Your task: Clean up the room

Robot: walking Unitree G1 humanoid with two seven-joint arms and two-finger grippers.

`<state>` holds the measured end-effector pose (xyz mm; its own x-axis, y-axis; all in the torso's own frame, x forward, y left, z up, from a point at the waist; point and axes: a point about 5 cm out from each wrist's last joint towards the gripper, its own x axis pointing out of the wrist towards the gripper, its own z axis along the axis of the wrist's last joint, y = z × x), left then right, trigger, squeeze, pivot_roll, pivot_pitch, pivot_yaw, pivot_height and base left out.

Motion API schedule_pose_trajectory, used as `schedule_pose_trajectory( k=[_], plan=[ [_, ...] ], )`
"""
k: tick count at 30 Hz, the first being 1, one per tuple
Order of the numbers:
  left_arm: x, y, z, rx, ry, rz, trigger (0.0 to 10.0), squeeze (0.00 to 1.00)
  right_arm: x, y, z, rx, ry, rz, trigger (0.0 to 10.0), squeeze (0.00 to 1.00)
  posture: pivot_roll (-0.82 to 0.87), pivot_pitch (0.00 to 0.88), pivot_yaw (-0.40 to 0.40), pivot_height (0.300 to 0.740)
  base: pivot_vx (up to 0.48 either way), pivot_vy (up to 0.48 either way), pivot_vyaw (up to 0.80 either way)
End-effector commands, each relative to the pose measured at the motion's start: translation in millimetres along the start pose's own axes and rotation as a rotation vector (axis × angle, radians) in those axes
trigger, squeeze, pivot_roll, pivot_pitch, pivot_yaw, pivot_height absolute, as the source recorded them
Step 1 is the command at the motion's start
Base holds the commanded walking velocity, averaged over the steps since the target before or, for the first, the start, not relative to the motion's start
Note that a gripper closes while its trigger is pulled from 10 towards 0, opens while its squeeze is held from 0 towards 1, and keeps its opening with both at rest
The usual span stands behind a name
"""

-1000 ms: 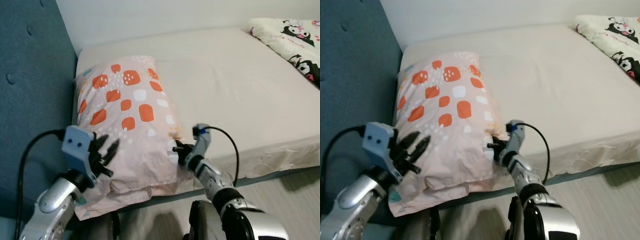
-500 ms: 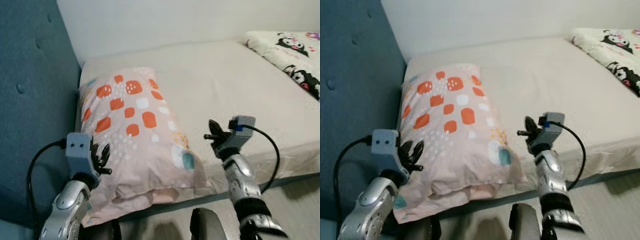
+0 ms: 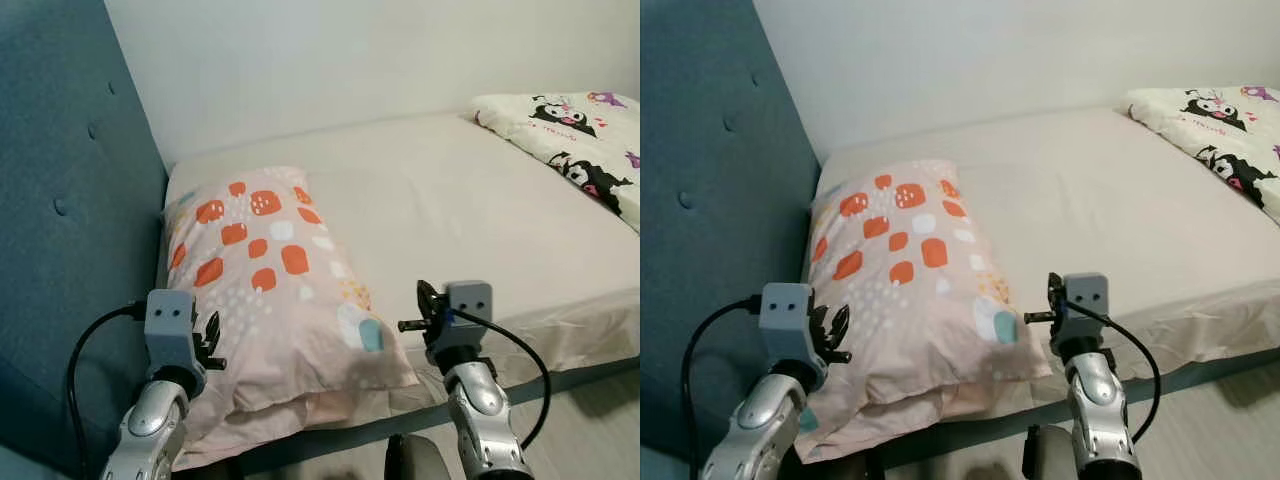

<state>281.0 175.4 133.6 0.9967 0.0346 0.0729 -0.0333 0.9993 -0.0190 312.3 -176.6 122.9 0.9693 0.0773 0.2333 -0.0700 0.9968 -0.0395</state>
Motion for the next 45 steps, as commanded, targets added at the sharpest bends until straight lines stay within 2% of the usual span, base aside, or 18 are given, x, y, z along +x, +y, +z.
schedule_pose_trajectory(
  k=[1,8,34,45],
  plan=[
    [-1.2,2.7,-3.3,0.011,-0.008,0.035,10.0,0.0,-6.4,3.4,-3.1,0.028,0.024,-0.011,10.0,0.0,-0.04,0.109,0.026,0.59,0.0,0.0,0.0],
    [-0.8,0.8,-3.6,0.014,-0.027,0.04,10.0,0.0,-13.8,4.7,-3.2,0.028,0.044,-0.026,10.0,0.0,-0.04,0.109,0.027,0.61,0.0,0.0,0.0],
    [-7.0,-8.5,-5.4,-0.006,-0.053,-0.007,10.0,0.0,-15.4,12.2,-0.5,0.051,0.077,0.013,10.0,0.0,-0.03,0.106,0.013,0.72,0.0,0.0,0.0],
    [-11.3,-9.7,-8.7,-0.014,-0.053,-0.03,10.0,0.0,-15.2,18.3,-1.5,0.067,0.089,0.041,10.0,0.0,-0.03,0.094,0.007,0.74,0.0,0.0,0.0]
  ],
)
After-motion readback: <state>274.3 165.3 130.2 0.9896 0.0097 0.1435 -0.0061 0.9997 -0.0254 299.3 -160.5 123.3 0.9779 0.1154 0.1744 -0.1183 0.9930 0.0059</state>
